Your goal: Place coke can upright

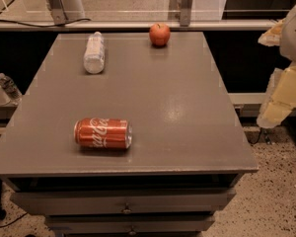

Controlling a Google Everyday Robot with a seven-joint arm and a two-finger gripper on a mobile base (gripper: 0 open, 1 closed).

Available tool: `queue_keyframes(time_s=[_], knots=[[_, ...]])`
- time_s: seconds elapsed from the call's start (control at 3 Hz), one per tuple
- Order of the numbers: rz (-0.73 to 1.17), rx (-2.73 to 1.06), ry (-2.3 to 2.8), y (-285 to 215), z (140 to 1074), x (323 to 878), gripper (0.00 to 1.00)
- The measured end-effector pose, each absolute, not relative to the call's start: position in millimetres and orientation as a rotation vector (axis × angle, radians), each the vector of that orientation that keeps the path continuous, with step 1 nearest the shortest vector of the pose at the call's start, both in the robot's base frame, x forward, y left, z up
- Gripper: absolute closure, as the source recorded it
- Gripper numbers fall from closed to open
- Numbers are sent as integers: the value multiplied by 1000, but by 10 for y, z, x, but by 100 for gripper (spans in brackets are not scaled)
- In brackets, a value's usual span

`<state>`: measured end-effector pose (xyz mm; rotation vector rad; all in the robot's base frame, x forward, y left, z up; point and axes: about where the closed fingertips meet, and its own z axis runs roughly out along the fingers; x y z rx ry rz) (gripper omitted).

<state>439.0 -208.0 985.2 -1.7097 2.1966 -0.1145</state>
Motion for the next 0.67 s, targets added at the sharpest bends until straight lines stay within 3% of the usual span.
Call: queue_keyframes(time_s=[0.67], knots=[[89,-1706,2170,-1514,9820,4357,0]])
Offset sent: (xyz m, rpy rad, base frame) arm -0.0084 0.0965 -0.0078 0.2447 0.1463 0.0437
